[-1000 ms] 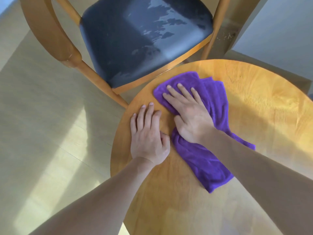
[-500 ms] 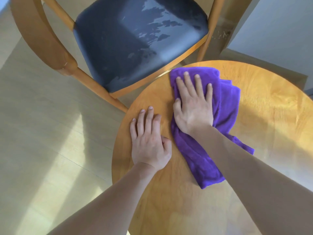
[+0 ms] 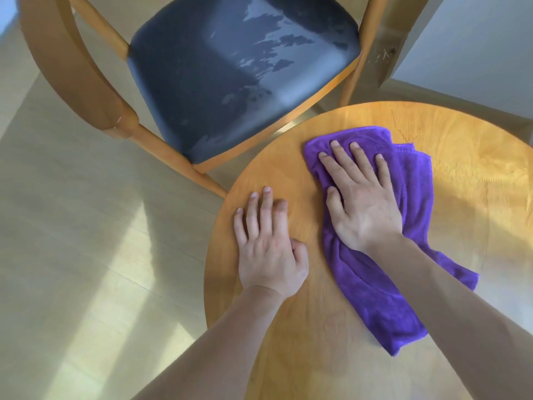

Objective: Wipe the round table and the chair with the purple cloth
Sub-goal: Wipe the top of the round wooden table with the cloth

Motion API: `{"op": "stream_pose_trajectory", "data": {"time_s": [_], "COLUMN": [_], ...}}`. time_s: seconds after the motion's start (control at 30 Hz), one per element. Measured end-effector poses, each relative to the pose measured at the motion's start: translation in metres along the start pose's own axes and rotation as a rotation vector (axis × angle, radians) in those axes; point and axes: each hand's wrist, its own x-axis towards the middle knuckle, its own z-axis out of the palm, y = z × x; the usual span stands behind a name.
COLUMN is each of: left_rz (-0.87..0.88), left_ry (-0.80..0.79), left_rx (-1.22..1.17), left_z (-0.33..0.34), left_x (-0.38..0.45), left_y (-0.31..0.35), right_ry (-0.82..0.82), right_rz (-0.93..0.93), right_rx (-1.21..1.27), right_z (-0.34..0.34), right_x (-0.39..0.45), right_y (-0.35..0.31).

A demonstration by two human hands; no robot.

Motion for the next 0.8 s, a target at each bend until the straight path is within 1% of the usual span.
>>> {"op": "stream_pose_trajectory", "data": {"time_s": [0.2,0.3,0.4,0.47,0.53,0.63,0.8], "left_rz": [0.004,-0.006,-0.009,-0.01,-0.013,-0.009,-0.002], "left_ry": [0.002,0.016,0.019,0.015,0.005,-0.003,0.0], "left_rx": [0.009,-0.025,-0.064,-0.081,-0.083,-0.077,-0.062], "left_z": [0.002,0.001,-0.001,-0.001,0.0,0.001,0.001], "left_x": [0.0,0.0,0.0,0.002,0.002,0.003,0.003], "left_y": [-0.003,-0.004,-0.004,-0.004,-0.005,-0.006,-0.007], "right_ry": [0.069,0.041,-0.06,-0.105,-0.096,-0.072,-0.008], "right_rz": [0.135,0.08,-0.033,-0.105,-0.131,-0.054,0.116], "right_rx": [0.141,0.227,0.284,0.24,0.082,-0.109,-0.119], "right_z": [0.006,0.007,-0.001,-0.007,-0.01,-0.007,0.006], "right_x": [0.03,0.029,0.024,0.021,0.016,0.009,0.024], "right_y": [-0.043,-0.052,-0.037,-0.018,-0.001,0.006,-0.025]}}
